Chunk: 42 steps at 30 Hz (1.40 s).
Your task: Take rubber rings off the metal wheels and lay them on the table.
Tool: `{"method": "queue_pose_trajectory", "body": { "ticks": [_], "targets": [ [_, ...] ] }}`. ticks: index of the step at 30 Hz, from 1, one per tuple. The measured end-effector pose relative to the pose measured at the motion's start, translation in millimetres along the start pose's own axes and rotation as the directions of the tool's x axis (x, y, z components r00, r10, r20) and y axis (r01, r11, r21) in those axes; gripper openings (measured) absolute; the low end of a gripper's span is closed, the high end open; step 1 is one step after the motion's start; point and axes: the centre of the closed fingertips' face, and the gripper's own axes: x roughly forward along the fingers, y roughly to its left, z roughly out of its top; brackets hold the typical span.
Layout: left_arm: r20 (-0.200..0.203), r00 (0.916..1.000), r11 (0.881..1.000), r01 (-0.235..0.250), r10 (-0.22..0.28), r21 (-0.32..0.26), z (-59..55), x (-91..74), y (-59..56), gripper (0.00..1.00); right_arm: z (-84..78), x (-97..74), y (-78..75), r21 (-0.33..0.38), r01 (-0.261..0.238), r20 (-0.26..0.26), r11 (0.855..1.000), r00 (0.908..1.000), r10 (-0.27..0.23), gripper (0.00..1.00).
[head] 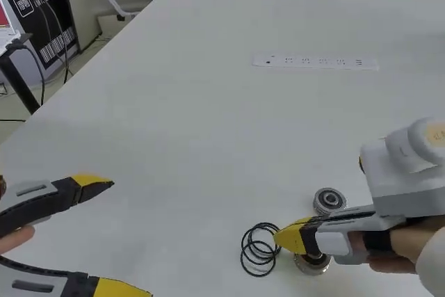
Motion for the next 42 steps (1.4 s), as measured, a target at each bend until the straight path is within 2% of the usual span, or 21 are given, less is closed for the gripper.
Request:
{"method": "queue_pose_trajectory", "body": {
  "ticks": [3, 8, 15, 20, 23, 33, 36, 42],
  "targets": [
    [-0.002, 1.0, 1.0, -0.001, 0.001, -0.005, -2.1, 0.0, -1.2, 0.98, -2.1, 0.1, -6.4, -0.032, 0.033, -0.021, 0.999, 0.9992, -0.034, 0.0],
    [0.002, 1.0, 1.0, -0.009, 0.009, -0.009, -1.7, -0.9, -0.2, 0.98, -4.2, 3.0, -8.1, -0.061, 0.047, -0.044, 0.997, 0.9978, -0.049, 0.0],
    [0.014, 0.9998, 1.0, -0.013, 0.013, -0.011, -0.4, 0.2, -1.6, 0.96, -2.7, 5.9, -15.4, -0.142, 0.094, -0.054, 0.985, 0.9932, -0.103, 0.0],
    [0.011, 0.9999, 1.0, -0.008, 0.009, -0.018, -2.6, 1.4, -3.6, 0.96, -2.8, 6.8, -16.7, -0.166, 0.102, -0.06, 0.981, 0.9918, -0.113, 0.07],
    [0.016, 0.9998, 1.0, -0.013, 0.013, -0.018, -1.1, 0.6, -2.9, 0.96, -1.1, 3.6, -16.0, -0.182, 0.107, -0.055, 0.977, 0.9914, -0.119, 0.07],
    [0.026, 0.9995, 1.0, -0.016, 0.017, -0.013, 1.5, -0.4, -2.5, 0.97, 14.1, -23.8, -20.5, -0.186, 0.147, 0.027, 0.972, 0.9892, -0.144, 0.11],
    [0.027, 0.9995, 1.0, -0.015, 0.015, -0.011, 1.8, -0.6, -2.6, 0.97, 24.9, -33.6, -18.2, -0.177, 0.149, 0.078, 0.973, 0.9875, -0.137, 0.19],
    [0.025, 0.9996, 1.0, -0.009, 0.009, -0.009, 1.2, -0.5, -3.8, 0.98, 38.4, -51.8, -12.3, -0.207, 0.165, 0.149, 0.964, 0.9796, -0.135, 0.21]
  ]
}}
